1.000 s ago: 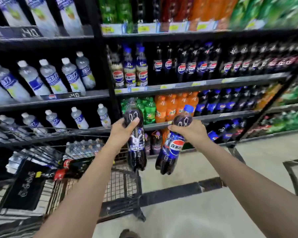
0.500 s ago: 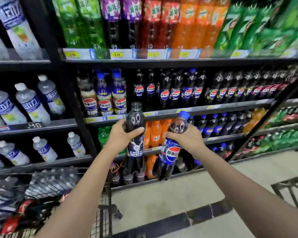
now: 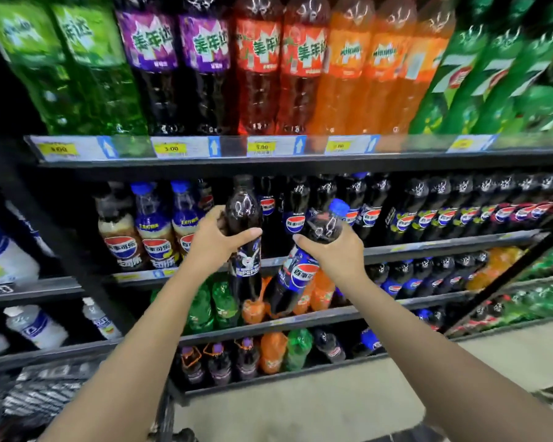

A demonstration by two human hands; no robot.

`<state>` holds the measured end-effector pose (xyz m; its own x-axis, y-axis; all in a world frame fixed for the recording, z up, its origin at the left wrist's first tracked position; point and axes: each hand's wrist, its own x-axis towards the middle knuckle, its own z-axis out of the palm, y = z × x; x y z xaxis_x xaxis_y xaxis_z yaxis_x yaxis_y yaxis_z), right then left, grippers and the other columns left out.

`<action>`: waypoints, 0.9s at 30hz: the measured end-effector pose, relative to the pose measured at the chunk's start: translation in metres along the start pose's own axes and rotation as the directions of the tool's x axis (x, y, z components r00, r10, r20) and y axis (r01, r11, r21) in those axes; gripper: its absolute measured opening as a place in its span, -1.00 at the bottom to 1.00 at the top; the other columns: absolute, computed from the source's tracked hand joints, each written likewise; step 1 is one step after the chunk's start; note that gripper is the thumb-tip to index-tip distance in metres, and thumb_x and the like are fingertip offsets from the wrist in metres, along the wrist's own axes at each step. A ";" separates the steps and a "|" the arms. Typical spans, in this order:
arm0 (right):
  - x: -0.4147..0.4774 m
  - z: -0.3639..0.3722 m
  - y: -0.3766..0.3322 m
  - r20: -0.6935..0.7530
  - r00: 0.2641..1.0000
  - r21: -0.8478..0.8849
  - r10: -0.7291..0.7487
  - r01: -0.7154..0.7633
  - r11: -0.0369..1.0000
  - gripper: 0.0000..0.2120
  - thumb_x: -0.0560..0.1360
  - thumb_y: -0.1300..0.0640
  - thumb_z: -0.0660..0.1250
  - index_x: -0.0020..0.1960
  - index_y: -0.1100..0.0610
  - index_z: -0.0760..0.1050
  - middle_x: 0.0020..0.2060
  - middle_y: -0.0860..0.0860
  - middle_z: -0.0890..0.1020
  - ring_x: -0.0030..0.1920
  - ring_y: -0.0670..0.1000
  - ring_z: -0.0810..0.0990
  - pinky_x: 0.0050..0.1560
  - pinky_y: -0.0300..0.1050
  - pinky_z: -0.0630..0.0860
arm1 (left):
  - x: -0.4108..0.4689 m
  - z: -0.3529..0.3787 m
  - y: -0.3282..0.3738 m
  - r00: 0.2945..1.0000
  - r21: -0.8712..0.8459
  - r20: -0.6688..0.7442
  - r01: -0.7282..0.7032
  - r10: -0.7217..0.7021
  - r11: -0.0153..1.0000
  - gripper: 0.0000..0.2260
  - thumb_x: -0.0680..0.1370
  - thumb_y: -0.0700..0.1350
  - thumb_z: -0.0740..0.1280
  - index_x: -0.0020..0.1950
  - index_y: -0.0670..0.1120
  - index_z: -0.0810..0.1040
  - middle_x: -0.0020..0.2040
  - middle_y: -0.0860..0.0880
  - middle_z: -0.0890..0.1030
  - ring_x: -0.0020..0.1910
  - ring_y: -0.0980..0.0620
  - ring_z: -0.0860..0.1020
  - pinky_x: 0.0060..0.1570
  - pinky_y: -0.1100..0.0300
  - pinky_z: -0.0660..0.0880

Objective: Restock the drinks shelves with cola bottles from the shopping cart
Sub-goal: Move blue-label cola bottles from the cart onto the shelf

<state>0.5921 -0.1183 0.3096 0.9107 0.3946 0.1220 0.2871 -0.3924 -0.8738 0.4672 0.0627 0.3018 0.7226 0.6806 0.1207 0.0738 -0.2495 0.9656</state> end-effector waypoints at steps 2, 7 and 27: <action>0.013 0.001 -0.001 -0.002 1.000 0.048 -0.003 0.003 0.999 -0.51 0.25 -0.12 0.57 0.02 0.07 0.46 -0.16 -0.14 0.56 -0.12 -0.12 0.54 -0.07 -0.26 0.40 | 0.009 0.005 0.002 0.999 -0.034 -0.039 0.000 -0.002 0.999 -0.59 0.32 -0.10 0.58 0.07 -0.01 0.50 -0.03 0.09 0.66 -0.04 0.18 0.63 0.05 0.20 0.54; 0.048 0.009 0.006 -0.045 0.999 0.140 0.005 0.001 0.990 -0.50 0.21 -0.13 0.58 -0.01 0.10 0.49 -0.16 -0.08 0.62 -0.11 -0.06 0.61 -0.07 -0.16 0.52 | 0.024 0.020 0.001 0.994 -0.044 -0.111 -0.020 0.015 0.999 -0.54 0.27 -0.17 0.60 0.02 0.10 0.46 -0.01 0.10 0.64 0.00 0.17 0.61 0.12 0.18 0.52; 0.057 0.052 0.005 -0.087 0.971 0.223 -0.222 0.236 0.946 -0.53 0.25 -0.03 0.59 -0.03 0.11 0.41 -0.16 0.00 0.57 -0.13 -0.04 0.52 -0.16 -0.38 0.38 | 0.040 0.015 -0.040 0.992 -0.035 -0.100 0.075 -0.079 0.997 -0.35 0.29 -0.13 0.61 0.26 0.12 0.36 0.27 0.06 0.52 0.27 0.05 0.48 0.27 0.09 0.42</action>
<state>0.6301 -0.0547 0.2884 0.8466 0.3982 0.3531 0.4200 -0.0923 -0.9028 0.5033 0.0892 0.2649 0.6418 0.7639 0.0669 0.1037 -0.1730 0.9795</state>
